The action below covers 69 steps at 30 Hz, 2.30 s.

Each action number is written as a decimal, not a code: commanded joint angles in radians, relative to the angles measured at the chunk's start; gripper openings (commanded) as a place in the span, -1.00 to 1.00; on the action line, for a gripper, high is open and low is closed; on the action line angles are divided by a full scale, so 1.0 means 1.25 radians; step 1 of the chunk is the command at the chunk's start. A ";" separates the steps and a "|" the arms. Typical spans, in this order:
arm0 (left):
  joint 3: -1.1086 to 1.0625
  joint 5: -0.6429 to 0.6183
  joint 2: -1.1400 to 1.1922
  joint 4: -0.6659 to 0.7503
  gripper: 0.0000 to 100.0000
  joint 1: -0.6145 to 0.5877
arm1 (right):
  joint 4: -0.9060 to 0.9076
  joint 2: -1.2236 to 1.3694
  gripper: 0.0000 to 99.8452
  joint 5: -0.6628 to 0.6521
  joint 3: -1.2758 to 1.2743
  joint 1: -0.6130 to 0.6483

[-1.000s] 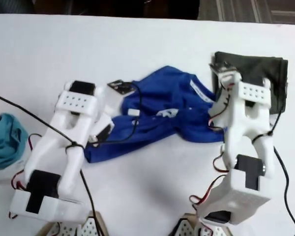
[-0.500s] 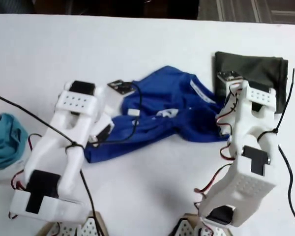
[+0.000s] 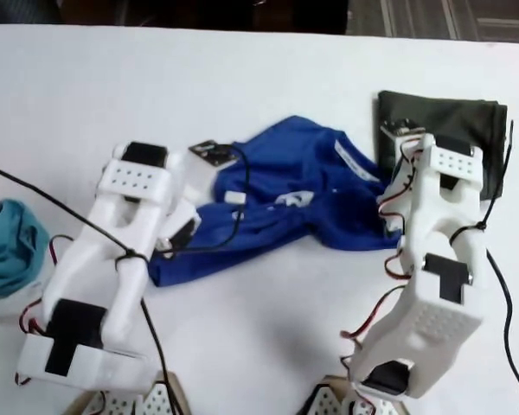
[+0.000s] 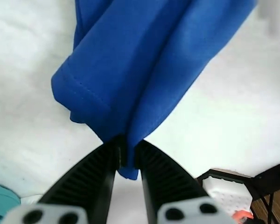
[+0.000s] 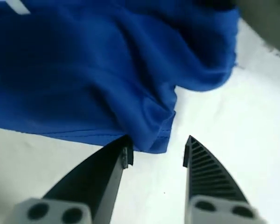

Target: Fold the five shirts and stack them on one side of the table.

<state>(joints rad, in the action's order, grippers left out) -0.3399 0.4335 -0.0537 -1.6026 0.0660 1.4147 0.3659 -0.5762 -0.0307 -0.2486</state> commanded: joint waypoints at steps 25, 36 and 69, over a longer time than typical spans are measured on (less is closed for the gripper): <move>0.012 -0.006 -0.010 -0.027 -0.94 -0.009 | -0.019 0.109 -0.96 0.002 0.058 0.018; 0.168 0.021 -0.012 -0.137 -0.95 -0.009 | -0.056 -0.266 -0.96 0.001 -0.044 -0.010; 0.006 0.025 -0.210 -0.011 -0.95 -0.012 | -0.109 -0.666 -0.73 0.023 -0.583 -0.036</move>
<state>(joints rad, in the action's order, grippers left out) -0.3307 0.4549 -0.2700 -1.6318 0.0598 1.2935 -0.4242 -0.5516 -0.7595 -0.2869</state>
